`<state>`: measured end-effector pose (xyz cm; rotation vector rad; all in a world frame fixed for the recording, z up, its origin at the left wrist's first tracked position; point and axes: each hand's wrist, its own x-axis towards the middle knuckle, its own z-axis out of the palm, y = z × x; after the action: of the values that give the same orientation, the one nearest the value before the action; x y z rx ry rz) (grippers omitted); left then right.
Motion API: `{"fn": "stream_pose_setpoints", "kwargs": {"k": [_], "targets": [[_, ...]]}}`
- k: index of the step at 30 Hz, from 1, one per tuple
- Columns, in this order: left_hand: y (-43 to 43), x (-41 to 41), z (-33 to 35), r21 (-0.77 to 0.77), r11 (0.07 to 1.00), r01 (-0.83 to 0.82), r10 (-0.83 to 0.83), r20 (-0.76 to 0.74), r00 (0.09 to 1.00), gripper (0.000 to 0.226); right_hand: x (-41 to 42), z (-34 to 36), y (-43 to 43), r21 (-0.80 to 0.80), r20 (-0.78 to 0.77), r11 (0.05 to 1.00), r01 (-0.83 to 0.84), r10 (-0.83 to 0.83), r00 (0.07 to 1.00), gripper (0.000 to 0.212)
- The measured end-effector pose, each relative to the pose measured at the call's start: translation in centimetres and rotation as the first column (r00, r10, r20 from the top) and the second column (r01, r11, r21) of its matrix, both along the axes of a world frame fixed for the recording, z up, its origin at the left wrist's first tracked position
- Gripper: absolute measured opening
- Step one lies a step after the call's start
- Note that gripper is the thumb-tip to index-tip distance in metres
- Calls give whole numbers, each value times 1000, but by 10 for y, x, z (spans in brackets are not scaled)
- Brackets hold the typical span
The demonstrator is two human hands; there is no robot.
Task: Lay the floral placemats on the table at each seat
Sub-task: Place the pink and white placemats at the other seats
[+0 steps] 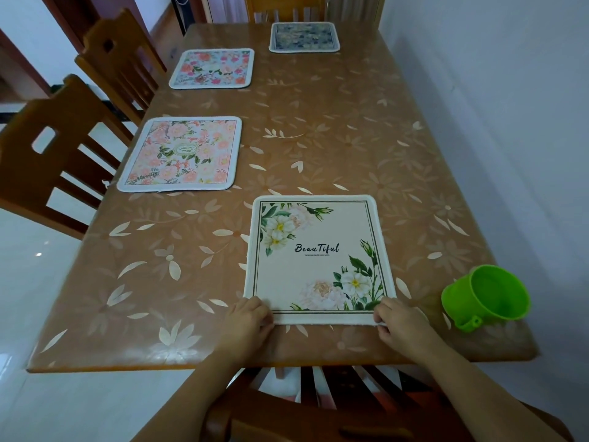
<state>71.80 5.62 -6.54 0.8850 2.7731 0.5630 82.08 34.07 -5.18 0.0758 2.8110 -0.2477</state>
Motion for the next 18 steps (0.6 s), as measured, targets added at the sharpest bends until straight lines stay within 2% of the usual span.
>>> {"fn": "stream_pose_setpoints", "kwargs": {"k": [6,12,18], "targets": [[1,2,-1,-24,998,-59,60,26,998,9,6,0,3,-1,-12,998,58,-58,998,15],[2,1,2,-6,1000,-2,2,19,1000,9,6,-1,5,-21,-3,998,60,-60,998,16],[3,1,3,12,1000,21,-21,-3,1000,18,7,0,6,-62,-14,996,71,-72,997,12]]}}
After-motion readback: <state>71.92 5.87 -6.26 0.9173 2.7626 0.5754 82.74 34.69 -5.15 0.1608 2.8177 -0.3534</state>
